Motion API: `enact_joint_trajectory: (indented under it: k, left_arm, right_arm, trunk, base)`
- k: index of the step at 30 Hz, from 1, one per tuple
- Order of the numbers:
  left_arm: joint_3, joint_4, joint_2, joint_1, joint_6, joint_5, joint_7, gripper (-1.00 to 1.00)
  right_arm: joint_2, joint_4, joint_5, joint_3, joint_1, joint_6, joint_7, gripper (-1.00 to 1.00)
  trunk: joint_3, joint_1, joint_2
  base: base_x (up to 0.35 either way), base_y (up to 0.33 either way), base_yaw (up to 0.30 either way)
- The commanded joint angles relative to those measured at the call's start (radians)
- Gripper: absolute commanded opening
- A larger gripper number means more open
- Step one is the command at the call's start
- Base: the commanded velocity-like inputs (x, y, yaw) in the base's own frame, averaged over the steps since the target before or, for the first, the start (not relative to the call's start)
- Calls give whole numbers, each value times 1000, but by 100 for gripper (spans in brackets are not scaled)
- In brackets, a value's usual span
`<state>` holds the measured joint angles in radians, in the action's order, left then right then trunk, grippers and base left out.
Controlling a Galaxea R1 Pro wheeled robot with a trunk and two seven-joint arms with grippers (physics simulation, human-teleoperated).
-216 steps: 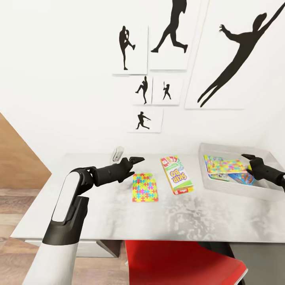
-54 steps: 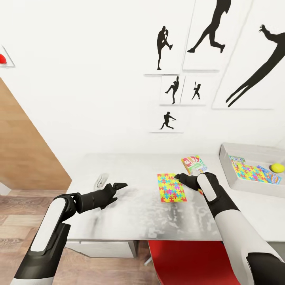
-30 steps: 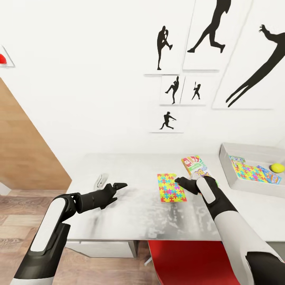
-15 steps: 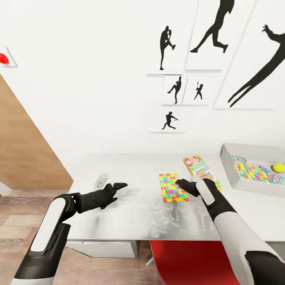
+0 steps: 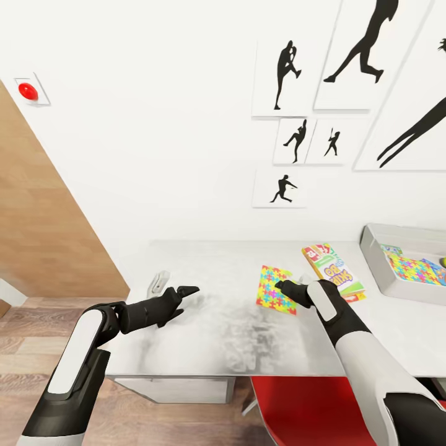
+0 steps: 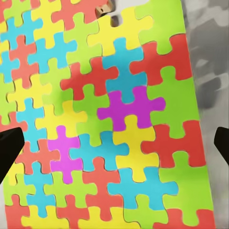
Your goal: Put all the toys in the child's room - the three board games (two on the bed and one on the table), the two jigsaw puzzles on the table, and the tennis ball on the table - inside the toy box on the table in the child's room.
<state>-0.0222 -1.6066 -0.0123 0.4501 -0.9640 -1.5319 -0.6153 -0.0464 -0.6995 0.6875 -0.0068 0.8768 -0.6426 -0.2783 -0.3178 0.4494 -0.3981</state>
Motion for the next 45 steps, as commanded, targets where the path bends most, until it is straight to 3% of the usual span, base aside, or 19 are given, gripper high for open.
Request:
enact_joint_trajectory:
  k: [1,17,18,21,28,36,45]
  left_arm:
    - [-1,-1,0,1,0,-10,-10,100]
    - [-1,-1,0,1,1,-10,-11,100]
    - [-1,-1,0,1,1,-10,-11,100]
    - [-1,-1,0,1,1,-10,-11,100]
    - [-1,-1,0,1,1,-10,-10,100]
    - [-1,-1,0,1,1,-10,-11,100]
    - [-1,-1,0,1,1,-10,-12,100]
  right_arm:
    - [-1,-2,11,-1,1,-3,-9,100]
    - [-10,-2,10,-2,4,0,-11,100]
    - [-10,-2,11,-8,4,0,-11,100]
    - [-10,0,11,-85,4,0,-10,100]
    - [-8,0,11,-119,2,0,-10,100]
    - [-5,0,11,-121,2,0,-9,100]
    - [-4,0,10,-121,2,0,-10,100]
  trunk:
    - [-2,1,-2]
    - [-2,1,-2]
    - [-2,1,-2]
    - [-2,1,-2]
    - [-1,1,-2]
    - [2,1,-2]
    - [3,1,-2]
  base:
    - [0,26,0]
    - [53,19,0]
    - [163,34,0]
    - [57,12,0]
    - [13,3,67]
    - [1,0,250]
    - [0,0,45]
